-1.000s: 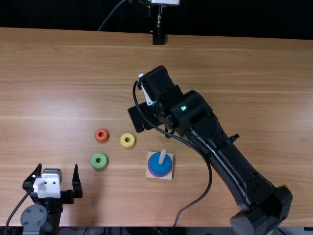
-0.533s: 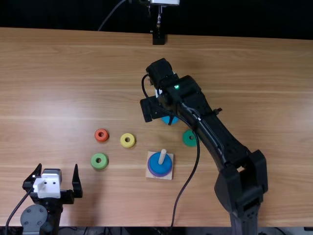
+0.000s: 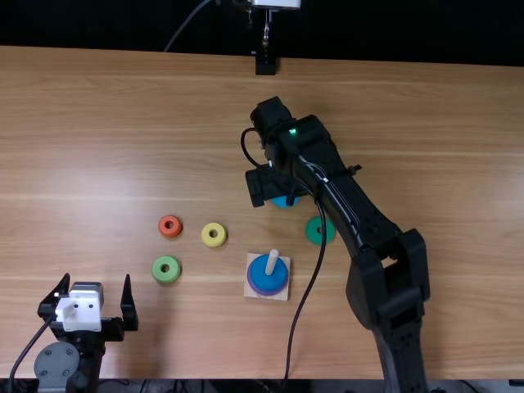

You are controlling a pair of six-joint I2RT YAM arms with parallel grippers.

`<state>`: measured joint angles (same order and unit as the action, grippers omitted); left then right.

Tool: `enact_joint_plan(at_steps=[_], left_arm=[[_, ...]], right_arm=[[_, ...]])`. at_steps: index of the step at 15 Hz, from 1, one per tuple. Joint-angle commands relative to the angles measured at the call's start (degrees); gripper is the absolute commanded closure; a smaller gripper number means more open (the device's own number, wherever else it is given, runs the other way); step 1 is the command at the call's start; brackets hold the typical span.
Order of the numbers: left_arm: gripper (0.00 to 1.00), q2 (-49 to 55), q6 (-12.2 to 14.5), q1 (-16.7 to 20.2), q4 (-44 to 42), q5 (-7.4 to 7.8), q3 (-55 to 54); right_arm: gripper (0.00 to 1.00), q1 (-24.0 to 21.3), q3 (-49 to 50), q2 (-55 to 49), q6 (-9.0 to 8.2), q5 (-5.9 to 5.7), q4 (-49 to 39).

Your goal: Build the Hanoi tower: stack the rings onto the peg from bottom to top in this color order: purple, dark blue, light blue, dark green, light green, yellow, orange.

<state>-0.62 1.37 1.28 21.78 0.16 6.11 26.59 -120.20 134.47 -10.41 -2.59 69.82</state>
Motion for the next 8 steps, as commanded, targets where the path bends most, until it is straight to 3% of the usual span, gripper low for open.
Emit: enact_joint_plan(at_steps=[1, 8], left_arm=[[0.00, 0.6, 0.2, 0.5, 3.7, -0.16, -6.1], [0.00, 0.6, 0.2, 0.5, 3.7, -0.16, -6.1]], right_arm=[[0.00, -0.1, -2.9, 2.5, 0.08, -0.57, 0.1], [0.00, -2.7, -4.3, 5.6, -0.24, -0.47, 0.1]])
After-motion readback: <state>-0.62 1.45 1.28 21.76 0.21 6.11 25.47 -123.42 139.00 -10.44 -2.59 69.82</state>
